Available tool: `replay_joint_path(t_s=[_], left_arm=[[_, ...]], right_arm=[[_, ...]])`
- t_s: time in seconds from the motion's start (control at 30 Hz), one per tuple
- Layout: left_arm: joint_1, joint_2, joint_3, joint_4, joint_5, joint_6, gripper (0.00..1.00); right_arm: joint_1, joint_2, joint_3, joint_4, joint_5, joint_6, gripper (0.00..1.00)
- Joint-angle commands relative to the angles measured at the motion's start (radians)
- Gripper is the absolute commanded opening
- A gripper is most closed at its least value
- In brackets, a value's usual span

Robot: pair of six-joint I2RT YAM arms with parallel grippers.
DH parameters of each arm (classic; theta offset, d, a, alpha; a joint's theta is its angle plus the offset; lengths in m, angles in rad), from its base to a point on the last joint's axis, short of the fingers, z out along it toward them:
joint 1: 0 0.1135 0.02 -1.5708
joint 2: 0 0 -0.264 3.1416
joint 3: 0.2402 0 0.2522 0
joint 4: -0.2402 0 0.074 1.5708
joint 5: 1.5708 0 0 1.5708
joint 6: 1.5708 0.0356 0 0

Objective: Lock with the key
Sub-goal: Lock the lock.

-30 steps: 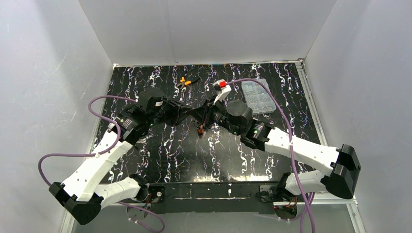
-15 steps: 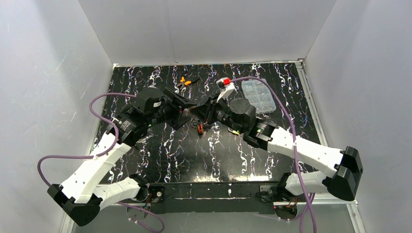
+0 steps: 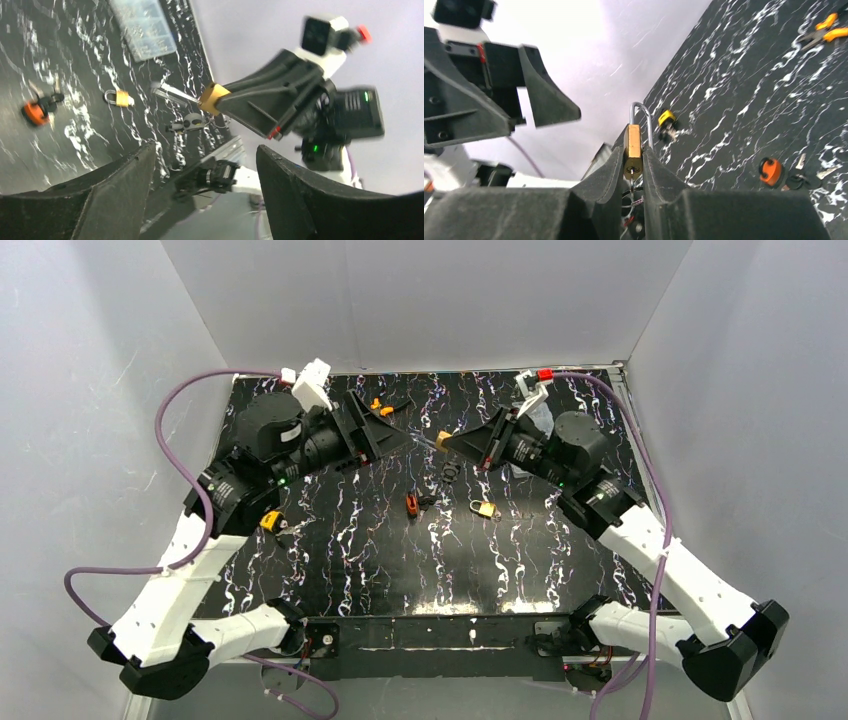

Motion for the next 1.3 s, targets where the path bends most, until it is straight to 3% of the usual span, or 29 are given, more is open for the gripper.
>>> replay_joint_path(t_s=[0.0, 0.23, 0.53, 0.73, 1.27], left_arm=[[-0.001, -0.014, 0.050, 0.057, 0.199, 0.399, 0.70], [-0.005, 0.029, 0.107, 0.032, 0.393, 0.610, 0.70], [-0.015, 0.051, 0.157, 0.109, 0.648, 0.593, 0.67], [-0.035, 0.049, 0.143, 0.162, 0.689, 0.548, 0.56], [-0.076, 0.066, 0.133, 0.127, 0.633, 0.574, 0.46]], right_arm=[[-0.050, -0.027, 0.124, -0.094, -0.331, 0.057, 0.01], [-0.076, -0.068, 0.207, -0.170, -0.483, 0.090, 0.01], [-0.080, -0.084, 0.277, -0.199, -0.551, 0.139, 0.01], [-0.081, -0.071, 0.304, -0.205, -0.543, 0.149, 0.01], [-0.081, -0.068, 0.346, -0.205, -0.539, 0.172, 0.01]])
